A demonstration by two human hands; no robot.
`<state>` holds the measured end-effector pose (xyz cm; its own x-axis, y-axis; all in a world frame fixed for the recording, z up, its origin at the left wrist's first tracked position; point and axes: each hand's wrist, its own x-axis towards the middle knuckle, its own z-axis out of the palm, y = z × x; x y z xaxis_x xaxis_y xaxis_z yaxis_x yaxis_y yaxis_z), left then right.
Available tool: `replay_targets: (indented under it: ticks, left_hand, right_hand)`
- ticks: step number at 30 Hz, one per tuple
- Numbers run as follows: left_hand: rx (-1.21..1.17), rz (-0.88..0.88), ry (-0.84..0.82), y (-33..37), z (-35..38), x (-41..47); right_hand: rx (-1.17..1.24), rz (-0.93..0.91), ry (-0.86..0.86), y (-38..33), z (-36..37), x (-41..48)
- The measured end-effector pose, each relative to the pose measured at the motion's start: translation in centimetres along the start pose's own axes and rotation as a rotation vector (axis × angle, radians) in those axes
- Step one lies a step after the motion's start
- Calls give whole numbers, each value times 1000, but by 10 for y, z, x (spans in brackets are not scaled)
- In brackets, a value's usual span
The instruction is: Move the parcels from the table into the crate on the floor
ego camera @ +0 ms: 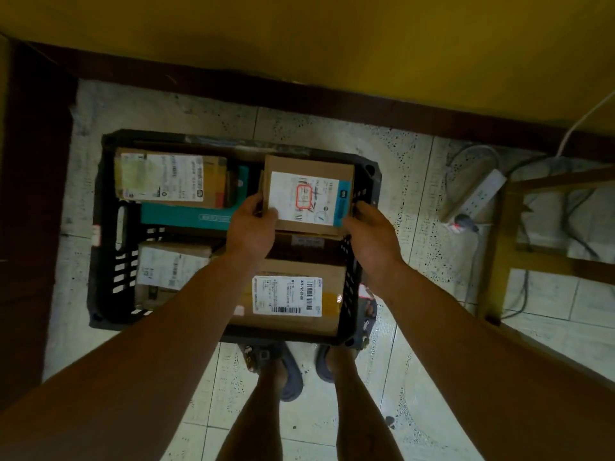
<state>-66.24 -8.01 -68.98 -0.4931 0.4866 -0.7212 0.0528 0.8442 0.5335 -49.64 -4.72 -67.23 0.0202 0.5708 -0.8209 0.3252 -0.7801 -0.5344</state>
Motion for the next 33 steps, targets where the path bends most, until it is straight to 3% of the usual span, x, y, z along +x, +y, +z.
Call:
replay_targets:
  ticks: [5,11,16,25,33]
  left_hand:
    - [-159,-33,80,20,-14,-32]
    - [-207,22,-1,58,-32,-102]
    - [-278,31,-207,102,-46,-185]
    - [-213,305,-442,166,-96,-358]
    - [-103,534,-671,214,-77,-487]
  right_hand:
    - [10,12,6,-11,-22,-25]
    - [32,-14,29,-35,-53,-90]
    - [74,-82,112,-66,-82,-173]
    - [68,-275,332,-100,-144,-379]
    - [255,-353,544,-92,-218,-490]
